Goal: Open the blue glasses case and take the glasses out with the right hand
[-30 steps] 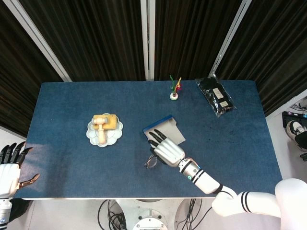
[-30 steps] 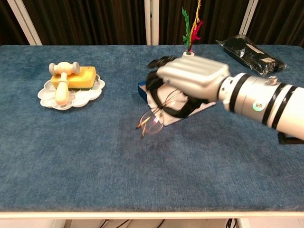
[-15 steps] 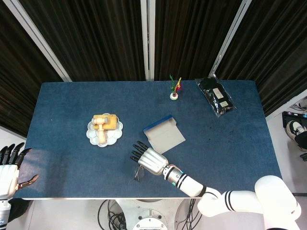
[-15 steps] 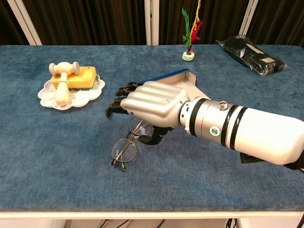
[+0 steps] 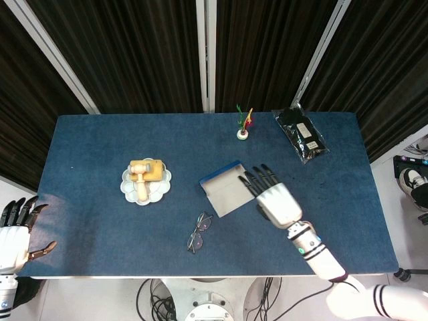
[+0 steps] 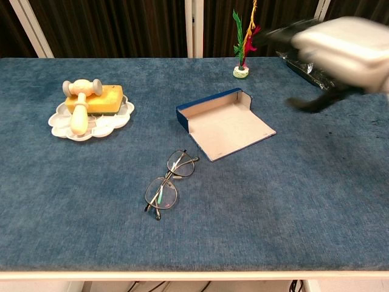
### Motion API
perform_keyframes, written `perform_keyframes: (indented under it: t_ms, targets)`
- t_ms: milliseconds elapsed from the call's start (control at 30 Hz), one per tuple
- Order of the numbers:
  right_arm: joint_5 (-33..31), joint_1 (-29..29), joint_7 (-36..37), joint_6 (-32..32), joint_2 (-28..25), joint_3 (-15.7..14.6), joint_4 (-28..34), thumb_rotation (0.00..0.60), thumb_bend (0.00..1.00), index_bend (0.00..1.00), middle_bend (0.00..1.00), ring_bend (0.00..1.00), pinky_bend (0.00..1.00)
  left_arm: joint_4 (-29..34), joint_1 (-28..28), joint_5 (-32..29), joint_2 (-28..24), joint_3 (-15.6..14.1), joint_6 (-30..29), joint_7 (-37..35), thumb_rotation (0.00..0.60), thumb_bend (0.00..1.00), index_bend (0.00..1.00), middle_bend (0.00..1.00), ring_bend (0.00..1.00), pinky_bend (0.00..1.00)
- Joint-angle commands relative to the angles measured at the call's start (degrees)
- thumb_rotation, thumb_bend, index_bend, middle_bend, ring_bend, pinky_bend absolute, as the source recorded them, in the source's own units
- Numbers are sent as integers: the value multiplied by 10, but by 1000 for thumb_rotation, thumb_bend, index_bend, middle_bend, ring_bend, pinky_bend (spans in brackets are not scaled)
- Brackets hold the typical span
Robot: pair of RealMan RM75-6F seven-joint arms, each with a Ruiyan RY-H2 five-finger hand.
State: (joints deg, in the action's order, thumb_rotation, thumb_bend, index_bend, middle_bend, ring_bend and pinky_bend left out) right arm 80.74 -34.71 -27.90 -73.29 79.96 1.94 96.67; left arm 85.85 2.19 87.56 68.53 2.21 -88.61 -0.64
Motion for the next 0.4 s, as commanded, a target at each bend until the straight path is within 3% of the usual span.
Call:
perform_keyframes:
  t_ms: [33,233,400]
  targets:
    - [29,97,60,-109,-79,-37,29,600,293,0,93,0,0,-6,7,-2,4,3,9,-3,600,36,212,65,0,0]
    - [47,196,146,-201,-119,-73,12,600,298,0,85,0,0,-8,12,3,7,3,10,-1,600,36,212,65,0,0]
    - [61,238,202,-221,-134,-86,-10,600,299,0,65,0,0,-8,10,1,7,1,9,1,600,36,212,65,0,0]
